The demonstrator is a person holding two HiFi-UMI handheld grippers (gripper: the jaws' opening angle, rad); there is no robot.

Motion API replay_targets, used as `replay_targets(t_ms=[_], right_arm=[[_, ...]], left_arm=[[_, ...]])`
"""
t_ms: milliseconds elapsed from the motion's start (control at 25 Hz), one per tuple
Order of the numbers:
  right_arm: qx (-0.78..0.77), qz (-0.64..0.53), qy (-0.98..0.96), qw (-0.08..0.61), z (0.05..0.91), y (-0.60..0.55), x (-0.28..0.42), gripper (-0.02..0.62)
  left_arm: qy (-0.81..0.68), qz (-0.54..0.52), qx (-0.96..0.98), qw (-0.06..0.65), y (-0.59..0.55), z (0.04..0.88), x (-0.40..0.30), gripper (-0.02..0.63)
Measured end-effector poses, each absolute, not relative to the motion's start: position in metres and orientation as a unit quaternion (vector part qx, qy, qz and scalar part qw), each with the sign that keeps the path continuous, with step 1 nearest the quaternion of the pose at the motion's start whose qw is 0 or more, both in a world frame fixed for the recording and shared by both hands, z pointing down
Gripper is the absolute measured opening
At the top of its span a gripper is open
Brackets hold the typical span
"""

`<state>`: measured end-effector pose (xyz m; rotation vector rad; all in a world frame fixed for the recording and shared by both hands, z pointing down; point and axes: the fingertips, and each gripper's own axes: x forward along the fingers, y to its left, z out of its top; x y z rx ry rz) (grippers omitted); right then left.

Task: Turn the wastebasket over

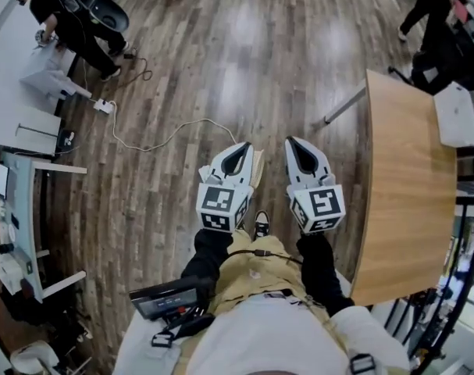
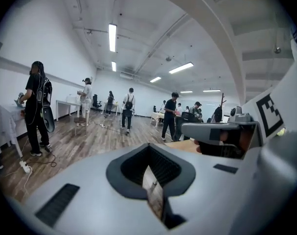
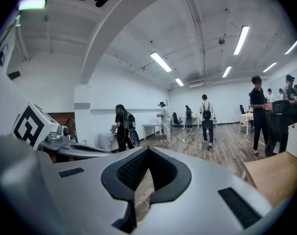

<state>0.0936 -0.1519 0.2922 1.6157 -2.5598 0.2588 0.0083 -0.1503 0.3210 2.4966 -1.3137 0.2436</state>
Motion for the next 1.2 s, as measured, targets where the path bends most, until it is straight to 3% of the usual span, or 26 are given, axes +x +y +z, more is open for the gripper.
replay_targets(t_ms=[600,1200], right_arm=[[0.534,-0.033,-0.845,-0.011,0.150,-0.143,0.085,0.020],[0.519,-0.057,-0.852,-0.033,0.125,-0.140,0.082,0.020]], left_arm=[[-0.461,0.017,0.886,0.052,-0.151,0.185,0.008,0.002],[-0.458,0.006,0.889,0.014,-0.156,0.158,0.015,0.002]])
